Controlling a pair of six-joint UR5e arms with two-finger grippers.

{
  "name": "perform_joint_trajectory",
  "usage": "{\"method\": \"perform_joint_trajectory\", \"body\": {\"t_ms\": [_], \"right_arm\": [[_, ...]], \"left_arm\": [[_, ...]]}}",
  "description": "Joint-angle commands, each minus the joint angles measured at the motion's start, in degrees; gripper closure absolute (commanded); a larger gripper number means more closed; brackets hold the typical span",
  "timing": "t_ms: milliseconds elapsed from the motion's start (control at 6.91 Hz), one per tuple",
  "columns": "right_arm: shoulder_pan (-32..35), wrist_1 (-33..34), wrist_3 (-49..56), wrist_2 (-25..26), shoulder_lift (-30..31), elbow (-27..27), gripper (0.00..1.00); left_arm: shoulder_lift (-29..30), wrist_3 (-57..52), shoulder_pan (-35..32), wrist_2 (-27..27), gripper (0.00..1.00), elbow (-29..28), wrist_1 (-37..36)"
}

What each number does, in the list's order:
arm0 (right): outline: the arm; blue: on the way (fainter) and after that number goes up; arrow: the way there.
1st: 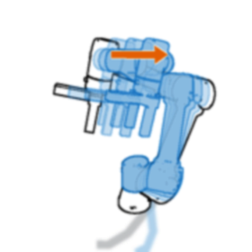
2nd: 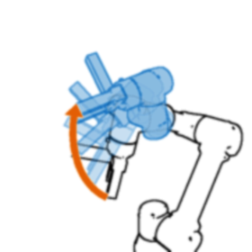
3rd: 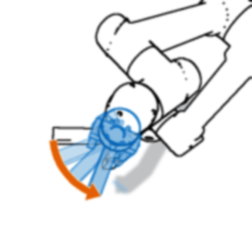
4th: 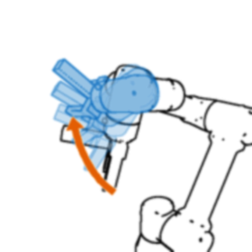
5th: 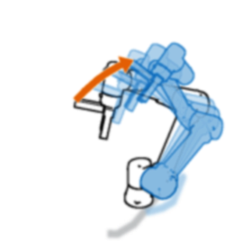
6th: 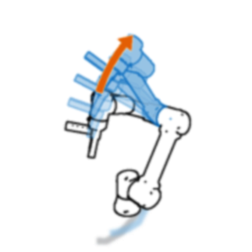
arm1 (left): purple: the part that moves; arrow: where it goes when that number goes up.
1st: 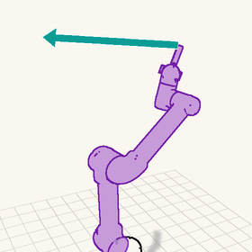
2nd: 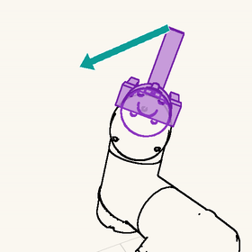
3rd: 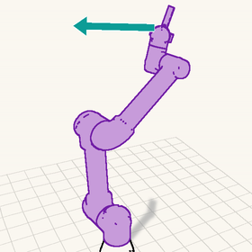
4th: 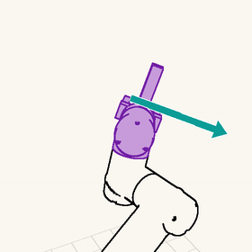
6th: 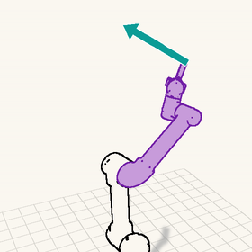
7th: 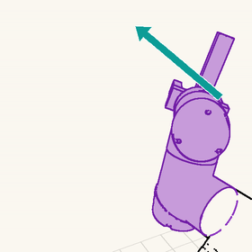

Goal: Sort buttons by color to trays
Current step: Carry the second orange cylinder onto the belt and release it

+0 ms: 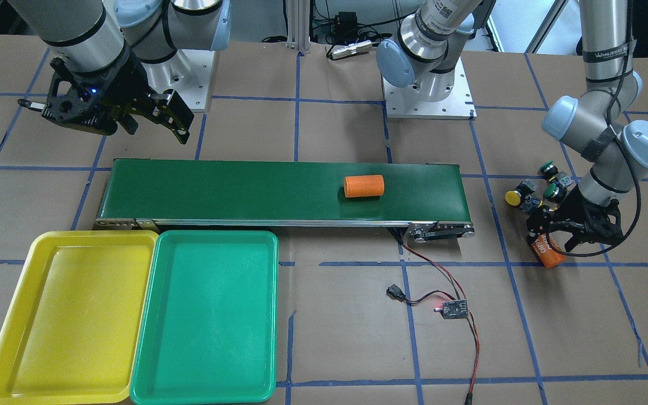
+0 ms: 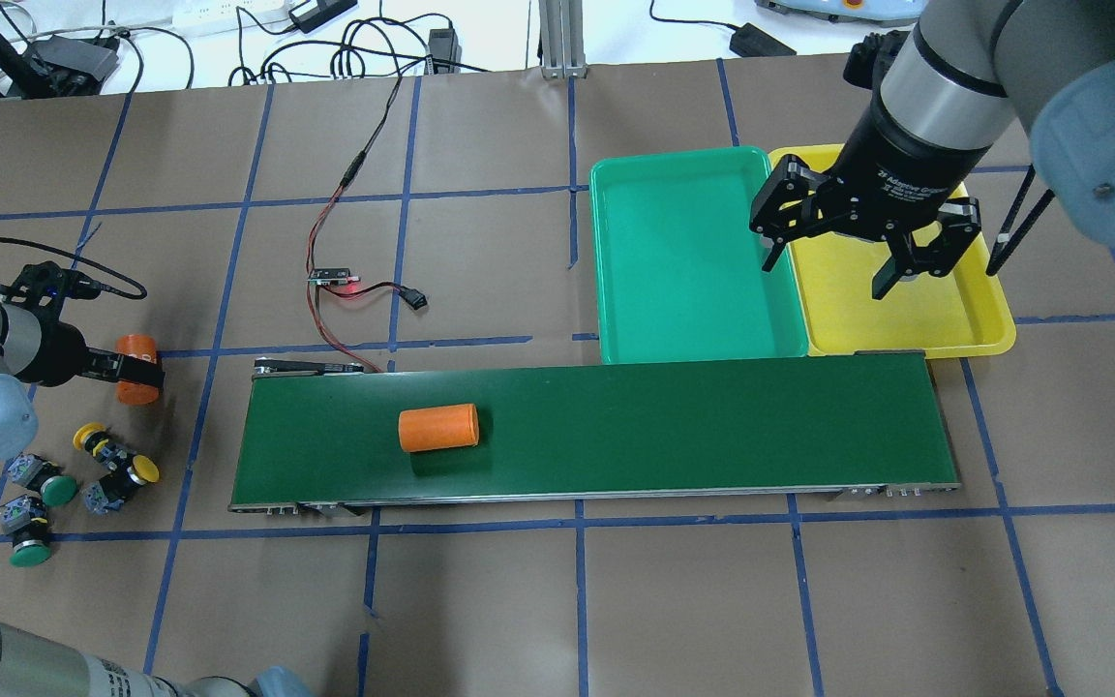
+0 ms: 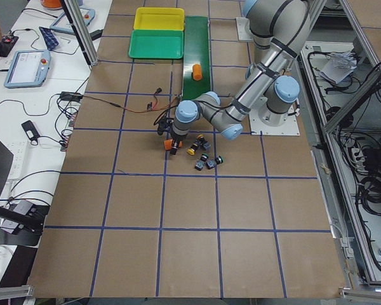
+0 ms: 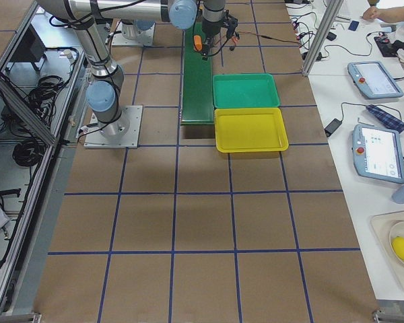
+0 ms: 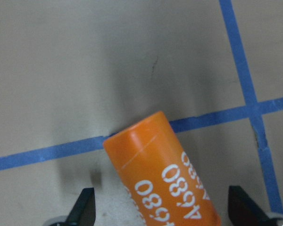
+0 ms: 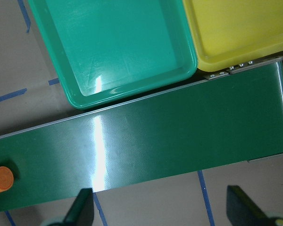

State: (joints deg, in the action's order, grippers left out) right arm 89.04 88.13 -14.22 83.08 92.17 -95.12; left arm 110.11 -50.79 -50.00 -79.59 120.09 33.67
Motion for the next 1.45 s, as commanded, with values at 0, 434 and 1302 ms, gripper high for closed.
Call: {"method": "perform_joint_trajectory", "body": {"t_ms": [0, 434, 1302], "right_arm": [[0.08, -0.5, 0.42, 2.7, 0.81, 0.11, 0.0], [-0.01, 0.46, 1.03, 2.35, 0.47, 0.29, 0.0], [-0.36, 1.95, 0.94, 2.61, 0.55, 0.2, 0.0]], "left_arm": [[0.81, -0.8, -0.01, -0.04, 0.81, -0.91, -1.75], [-1.19, -3.95, -1.58, 0.14, 0.9, -2.67, -0.8], [-14.64, -14.65, -24.49, -1.62, 0.95, -8.39, 29.25]]}}
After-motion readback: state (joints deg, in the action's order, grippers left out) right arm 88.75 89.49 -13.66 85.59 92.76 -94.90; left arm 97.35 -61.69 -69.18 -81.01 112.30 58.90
